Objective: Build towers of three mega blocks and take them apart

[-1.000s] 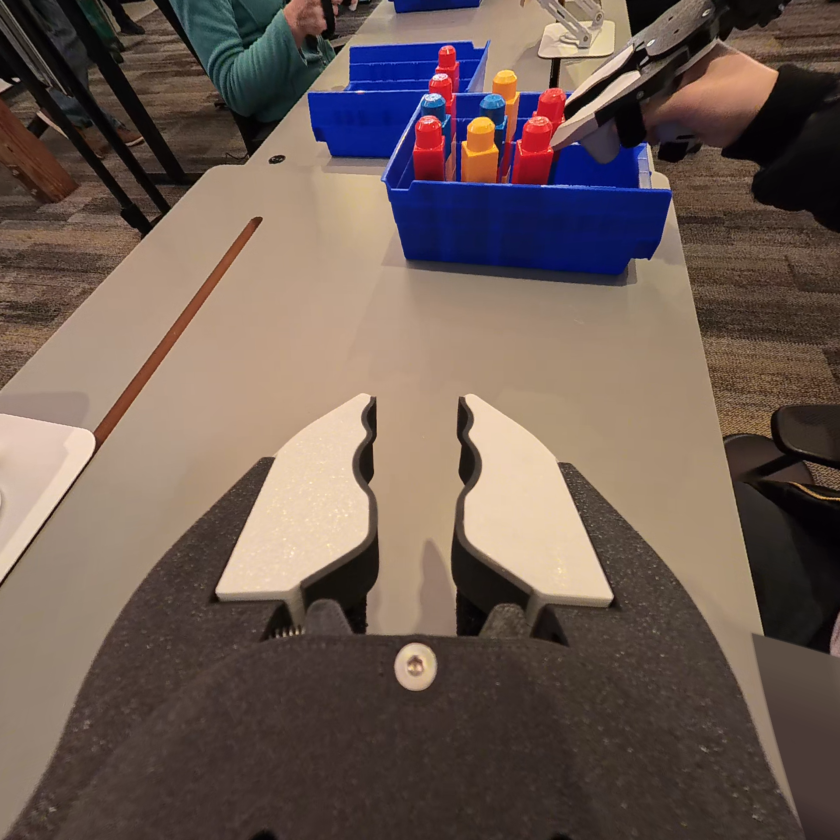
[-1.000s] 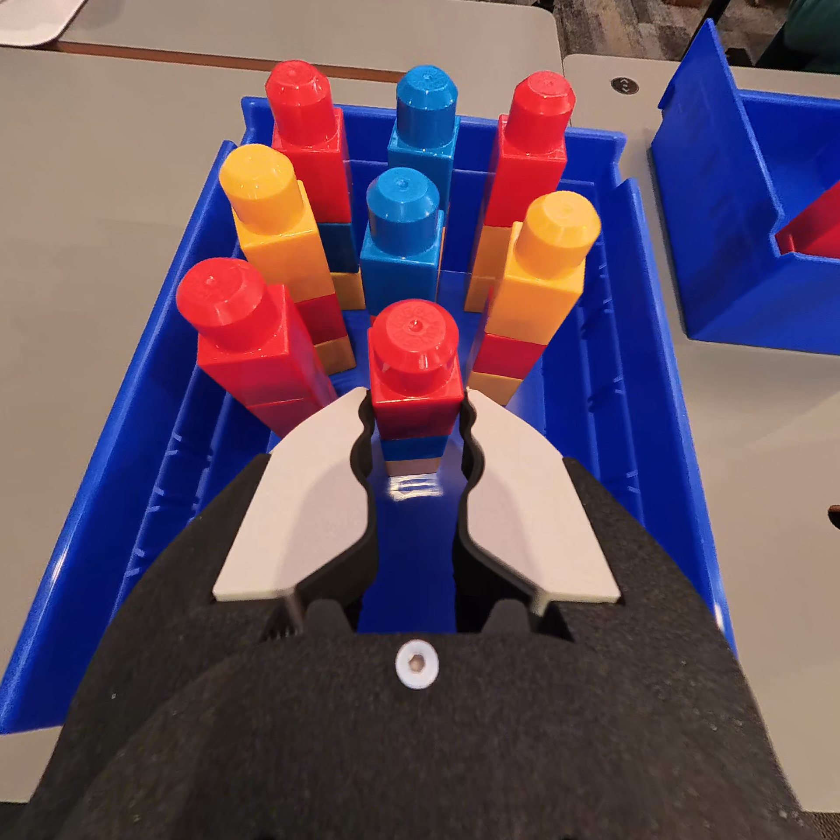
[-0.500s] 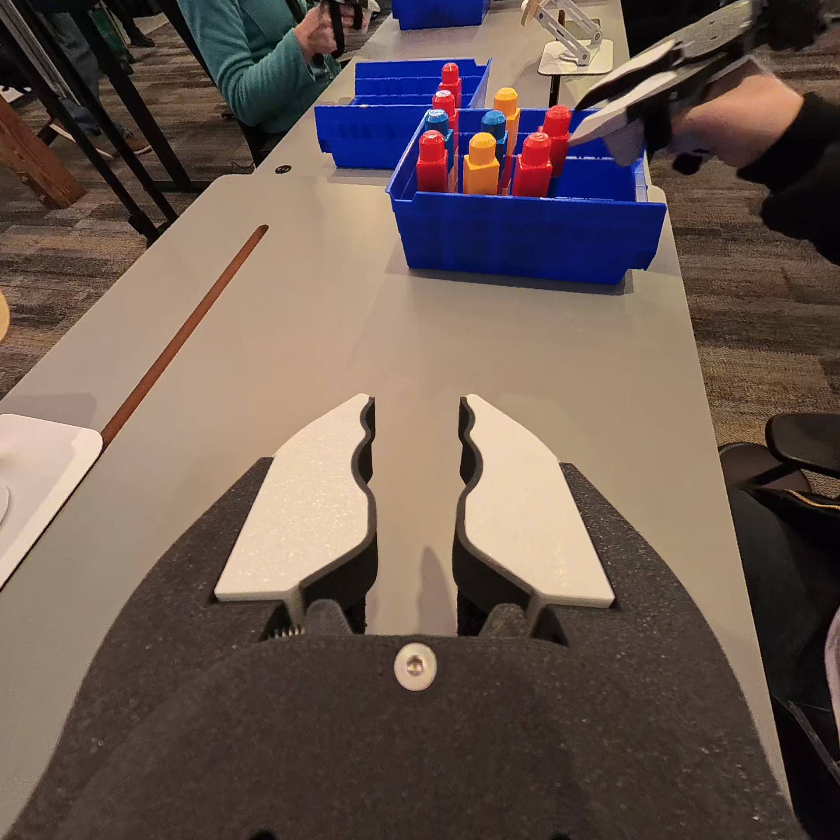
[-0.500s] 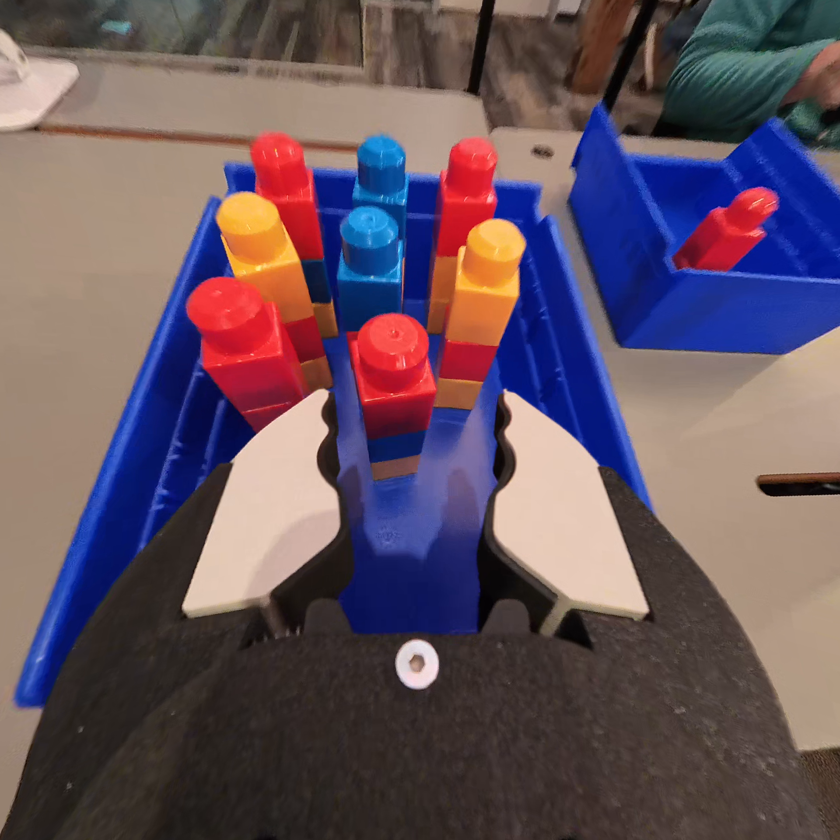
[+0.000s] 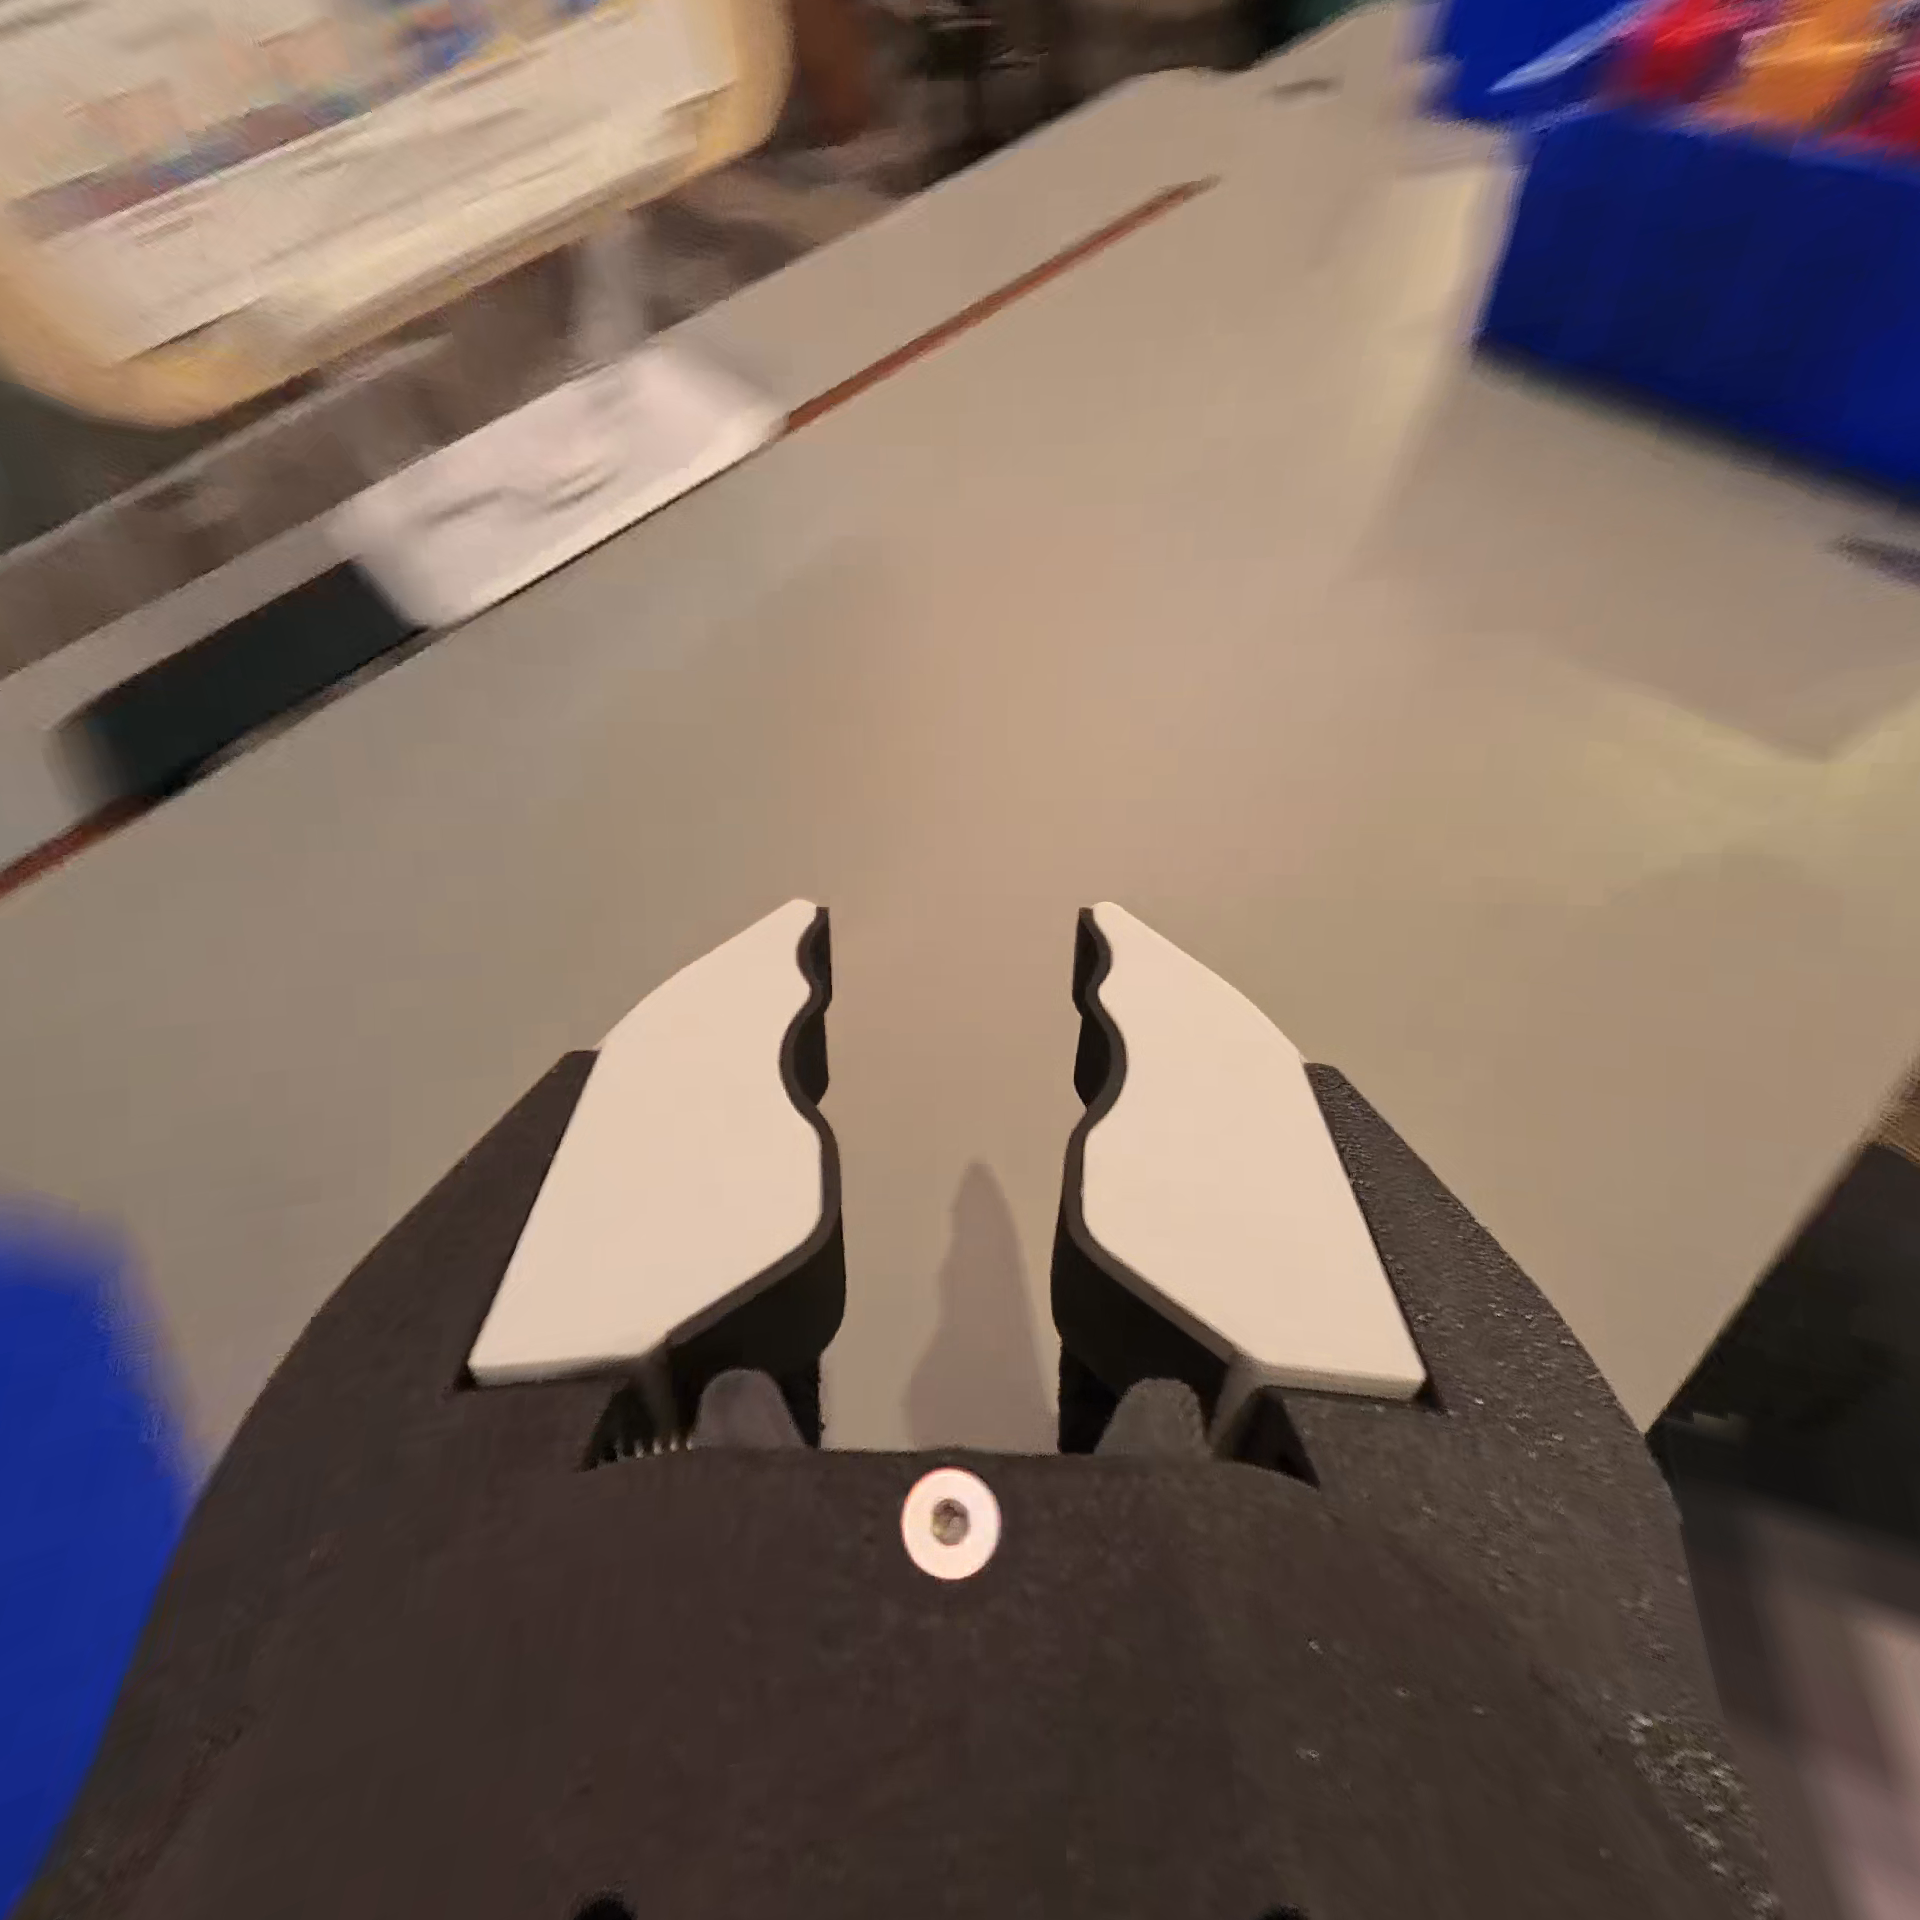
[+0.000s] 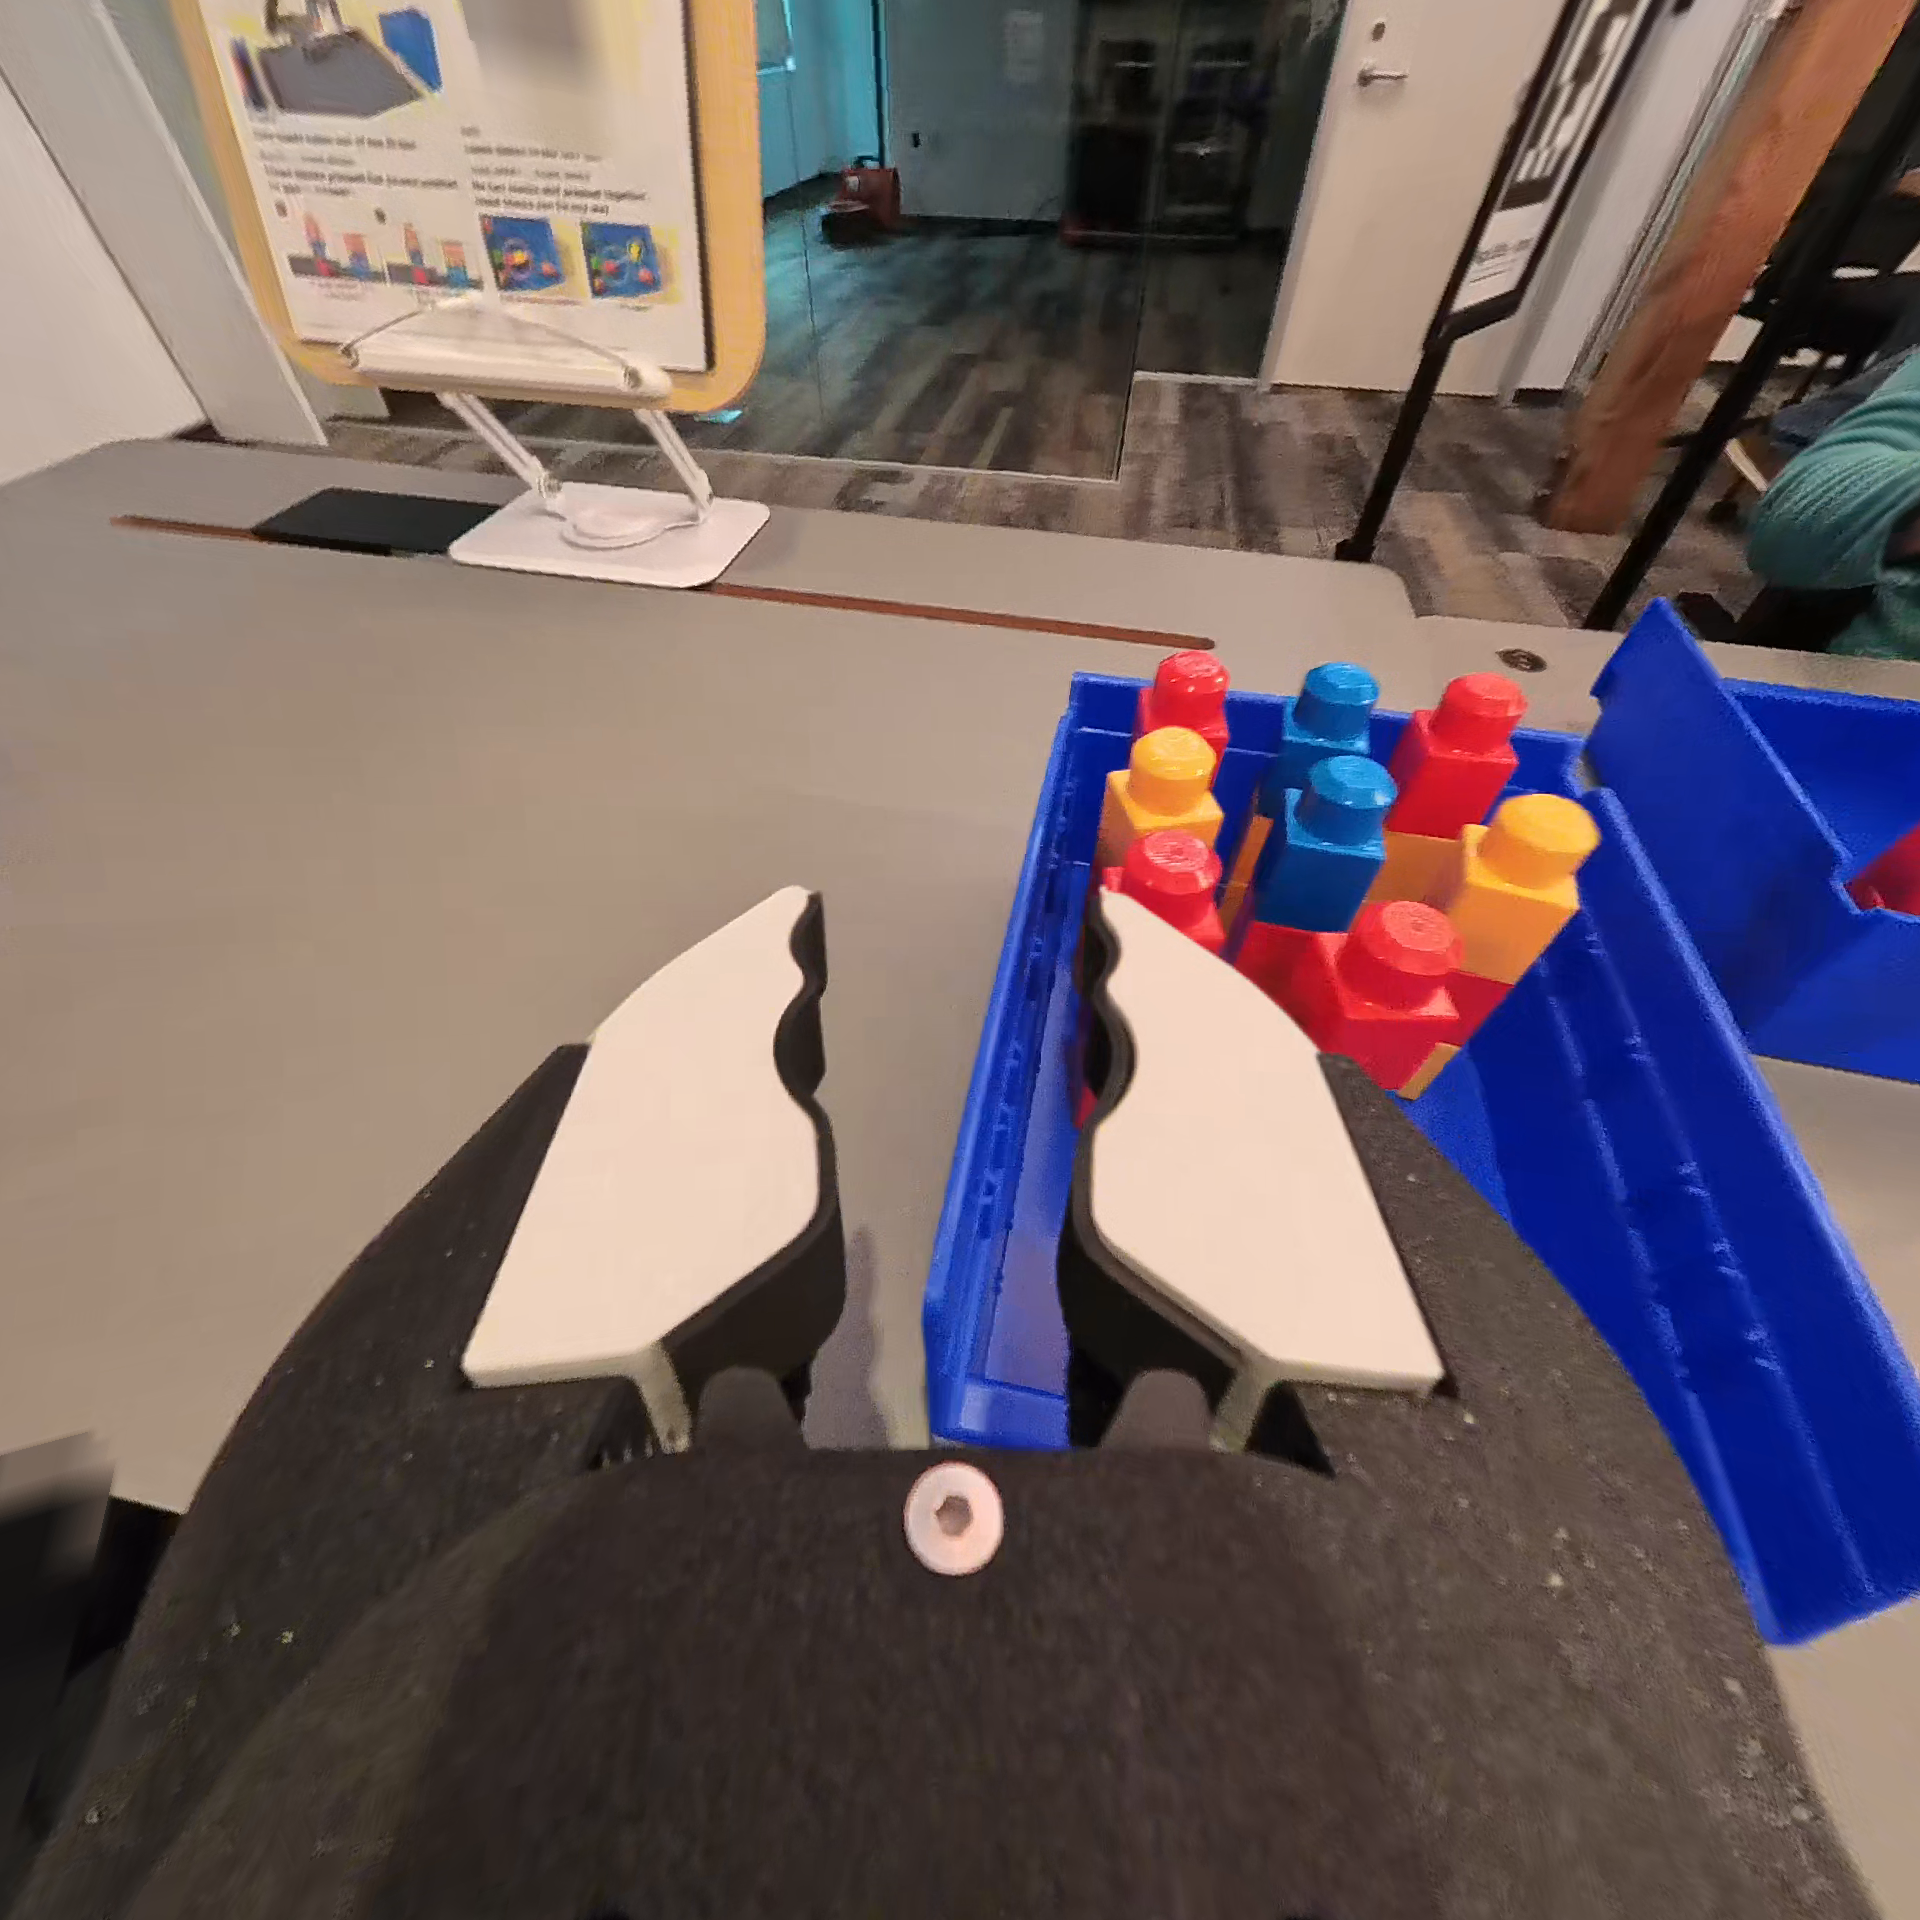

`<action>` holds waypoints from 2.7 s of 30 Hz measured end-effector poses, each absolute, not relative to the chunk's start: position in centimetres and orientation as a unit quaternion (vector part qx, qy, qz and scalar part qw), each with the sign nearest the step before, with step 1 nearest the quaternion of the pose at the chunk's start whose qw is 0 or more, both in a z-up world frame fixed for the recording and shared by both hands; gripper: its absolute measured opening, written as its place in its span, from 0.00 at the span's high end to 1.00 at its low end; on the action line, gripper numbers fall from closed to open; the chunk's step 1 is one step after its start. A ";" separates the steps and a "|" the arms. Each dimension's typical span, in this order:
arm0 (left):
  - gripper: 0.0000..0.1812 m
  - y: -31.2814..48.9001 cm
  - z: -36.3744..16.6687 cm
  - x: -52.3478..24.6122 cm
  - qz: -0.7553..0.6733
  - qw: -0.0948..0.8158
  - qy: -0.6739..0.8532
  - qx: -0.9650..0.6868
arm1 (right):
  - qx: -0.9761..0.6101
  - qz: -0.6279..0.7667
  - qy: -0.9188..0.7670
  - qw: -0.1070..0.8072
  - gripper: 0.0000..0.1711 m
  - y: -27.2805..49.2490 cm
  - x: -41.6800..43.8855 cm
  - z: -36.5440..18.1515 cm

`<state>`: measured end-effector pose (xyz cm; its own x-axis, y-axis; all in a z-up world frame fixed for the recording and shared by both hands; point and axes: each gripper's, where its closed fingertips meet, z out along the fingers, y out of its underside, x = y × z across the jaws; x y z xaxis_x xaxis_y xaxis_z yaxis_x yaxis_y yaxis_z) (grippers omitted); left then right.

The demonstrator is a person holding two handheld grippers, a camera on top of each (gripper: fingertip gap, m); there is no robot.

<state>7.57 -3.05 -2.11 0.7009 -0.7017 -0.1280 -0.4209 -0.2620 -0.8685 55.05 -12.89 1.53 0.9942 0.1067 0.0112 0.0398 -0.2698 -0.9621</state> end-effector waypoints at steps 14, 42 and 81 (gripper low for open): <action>0.68 -8.9 -3.1 -16.4 0.057 0.593 0.059 -0.801 | -0.807 -0.030 -0.058 0.587 0.60 -13.6 52.1 -3.4; 0.99 -4.8 -9.2 -15.3 0.028 0.540 0.044 -0.840 | -0.828 -0.040 -0.030 0.559 0.60 -14.2 53.4 -6.0; 0.94 -7.9 -9.7 8.9 -0.030 0.517 0.194 -0.833 | -0.984 -0.031 -0.025 0.171 0.66 -11.2 76.4 -10.2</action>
